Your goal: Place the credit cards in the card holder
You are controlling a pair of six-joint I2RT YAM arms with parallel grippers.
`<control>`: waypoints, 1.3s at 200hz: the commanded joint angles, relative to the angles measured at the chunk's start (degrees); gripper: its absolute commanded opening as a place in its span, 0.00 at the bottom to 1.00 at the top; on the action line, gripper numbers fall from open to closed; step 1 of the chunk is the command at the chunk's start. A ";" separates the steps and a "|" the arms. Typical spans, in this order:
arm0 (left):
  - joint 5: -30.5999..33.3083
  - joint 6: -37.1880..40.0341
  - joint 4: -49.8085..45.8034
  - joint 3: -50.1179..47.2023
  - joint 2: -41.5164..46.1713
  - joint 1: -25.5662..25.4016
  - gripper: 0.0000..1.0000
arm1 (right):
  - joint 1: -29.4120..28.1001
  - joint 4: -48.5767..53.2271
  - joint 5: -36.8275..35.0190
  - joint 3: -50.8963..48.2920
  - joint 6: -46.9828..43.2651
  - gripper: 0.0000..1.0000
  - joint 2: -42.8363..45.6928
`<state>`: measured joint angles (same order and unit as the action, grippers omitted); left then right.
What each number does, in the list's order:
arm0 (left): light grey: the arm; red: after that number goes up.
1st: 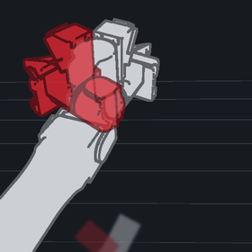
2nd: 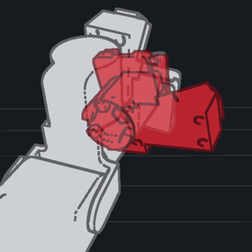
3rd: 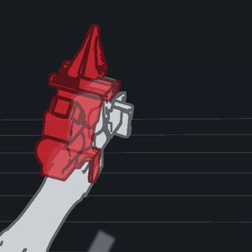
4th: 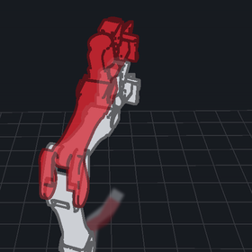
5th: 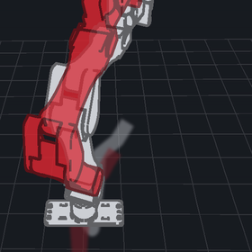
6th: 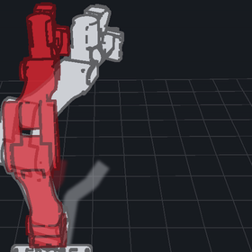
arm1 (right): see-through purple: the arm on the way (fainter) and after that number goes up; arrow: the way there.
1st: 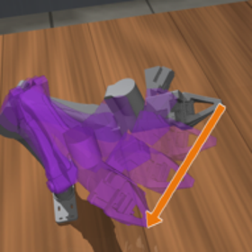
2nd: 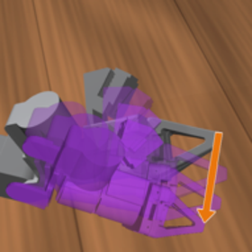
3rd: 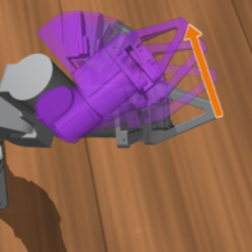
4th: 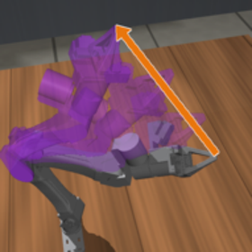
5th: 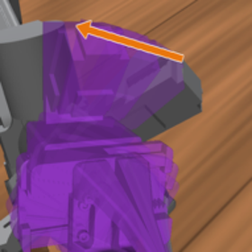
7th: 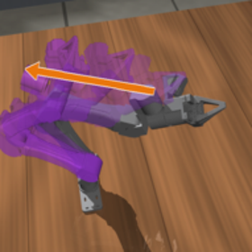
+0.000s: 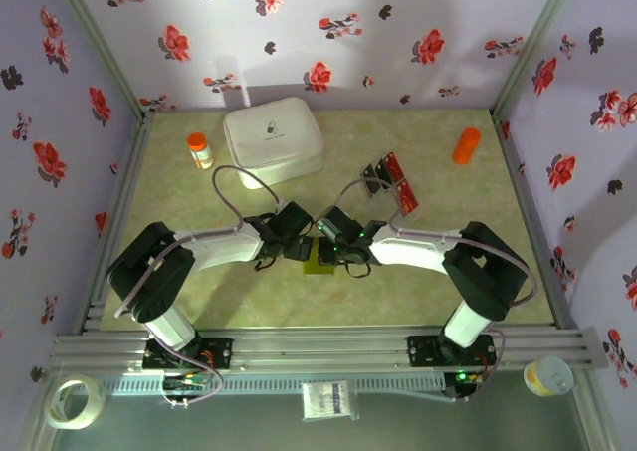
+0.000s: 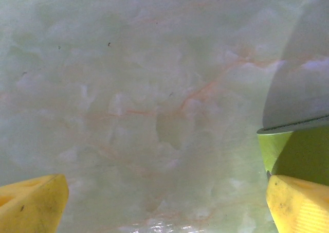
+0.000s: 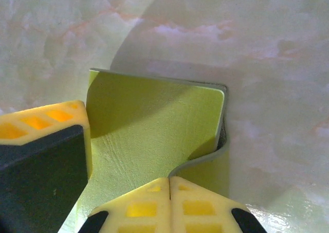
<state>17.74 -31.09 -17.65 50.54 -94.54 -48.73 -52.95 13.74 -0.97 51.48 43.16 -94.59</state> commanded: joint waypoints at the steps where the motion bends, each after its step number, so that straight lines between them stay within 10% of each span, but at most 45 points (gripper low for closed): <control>1: -0.98 0.86 0.08 -1.33 -1.78 0.26 0.99 | -2.02 5.48 -0.66 1.14 -2.37 0.00 -2.34; 260: -1.61 0.64 0.91 -2.02 -2.05 0.27 0.99 | 0.47 -2.43 4.49 0.64 2.11 0.00 1.39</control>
<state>16.51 -31.09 -16.69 49.89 -94.56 -48.36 -52.47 14.59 0.67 52.36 44.12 -91.37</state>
